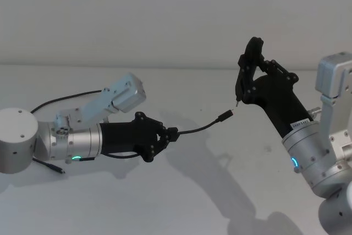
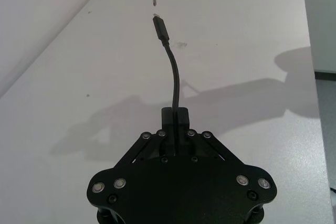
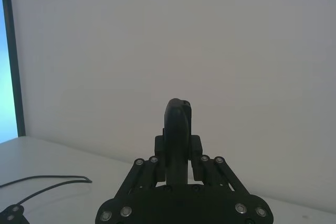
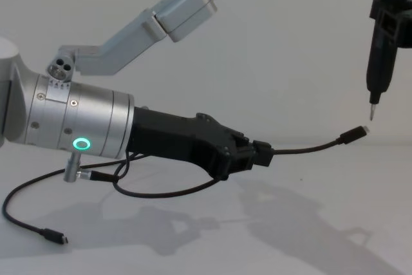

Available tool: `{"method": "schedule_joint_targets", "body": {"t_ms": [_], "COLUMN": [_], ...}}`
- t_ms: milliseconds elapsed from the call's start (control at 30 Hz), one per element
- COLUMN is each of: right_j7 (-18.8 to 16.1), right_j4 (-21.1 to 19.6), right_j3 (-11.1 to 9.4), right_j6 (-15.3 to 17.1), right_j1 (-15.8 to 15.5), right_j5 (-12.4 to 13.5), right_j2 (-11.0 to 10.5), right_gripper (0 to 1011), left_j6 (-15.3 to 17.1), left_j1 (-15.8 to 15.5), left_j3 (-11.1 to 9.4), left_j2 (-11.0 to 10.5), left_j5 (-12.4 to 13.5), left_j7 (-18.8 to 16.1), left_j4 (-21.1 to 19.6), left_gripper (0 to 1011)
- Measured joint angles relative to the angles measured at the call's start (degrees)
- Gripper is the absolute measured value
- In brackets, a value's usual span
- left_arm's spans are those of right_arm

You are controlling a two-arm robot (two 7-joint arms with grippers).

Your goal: Pick up the data cable with the one hand.

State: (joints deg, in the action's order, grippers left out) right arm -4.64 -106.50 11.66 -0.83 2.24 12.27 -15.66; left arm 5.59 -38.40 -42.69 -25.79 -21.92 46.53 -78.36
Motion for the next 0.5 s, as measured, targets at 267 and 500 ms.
{"method": "schedule_joint_targets", "body": {"t_ms": [267,500], "right_j7": [-0.4,-0.63], "right_j4": [0.04,0.07], "right_j3": [0.16,0.26], "right_j6": [0.8,1.45], "right_j1": [0.18,0.19], "right_j5": [-0.35,-0.72], "right_j2": [0.43,0.67], "right_gripper": [275,274], "left_j6": [0.0,0.0], "left_j1": [0.0,0.0], "left_j3": [0.0,0.0], "left_j2": [0.0,0.0], "left_j5": [-0.01,-0.01], "left_j7": [0.0,0.0], "left_j4": [-0.05,-0.05], "left_gripper": [40,39]}}
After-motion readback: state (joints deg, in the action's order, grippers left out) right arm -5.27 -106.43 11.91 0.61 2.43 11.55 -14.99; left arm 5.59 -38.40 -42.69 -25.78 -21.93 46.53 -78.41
